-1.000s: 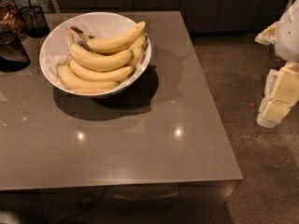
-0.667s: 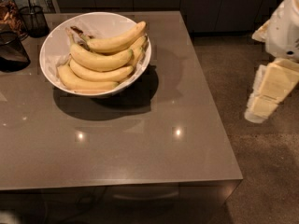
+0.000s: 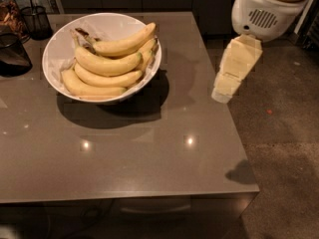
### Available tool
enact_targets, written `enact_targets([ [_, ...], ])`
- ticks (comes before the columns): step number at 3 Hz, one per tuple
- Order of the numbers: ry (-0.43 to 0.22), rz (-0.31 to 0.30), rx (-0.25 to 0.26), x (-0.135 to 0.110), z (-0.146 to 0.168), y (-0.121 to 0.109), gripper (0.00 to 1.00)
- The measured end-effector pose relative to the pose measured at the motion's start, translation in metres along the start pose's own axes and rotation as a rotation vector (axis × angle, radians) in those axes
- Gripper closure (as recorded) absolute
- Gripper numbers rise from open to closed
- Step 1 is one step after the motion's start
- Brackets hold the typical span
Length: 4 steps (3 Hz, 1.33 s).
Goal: Pick banana from white bowl
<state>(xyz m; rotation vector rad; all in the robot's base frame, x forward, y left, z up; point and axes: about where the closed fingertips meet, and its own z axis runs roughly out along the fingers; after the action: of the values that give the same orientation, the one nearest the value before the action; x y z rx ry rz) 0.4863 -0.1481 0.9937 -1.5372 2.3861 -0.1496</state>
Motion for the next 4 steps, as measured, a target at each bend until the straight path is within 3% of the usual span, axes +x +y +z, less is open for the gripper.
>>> enact_targets([
  [2,-0.014,0.033,-0.007,-0.015,0.012,0.0,0.0],
  [3,0.004,0.041,-0.028,-0.048,0.028,0.006,0.0],
  [4,0.028,0.005,-0.049,-0.087,0.045,0.017,0.0],
])
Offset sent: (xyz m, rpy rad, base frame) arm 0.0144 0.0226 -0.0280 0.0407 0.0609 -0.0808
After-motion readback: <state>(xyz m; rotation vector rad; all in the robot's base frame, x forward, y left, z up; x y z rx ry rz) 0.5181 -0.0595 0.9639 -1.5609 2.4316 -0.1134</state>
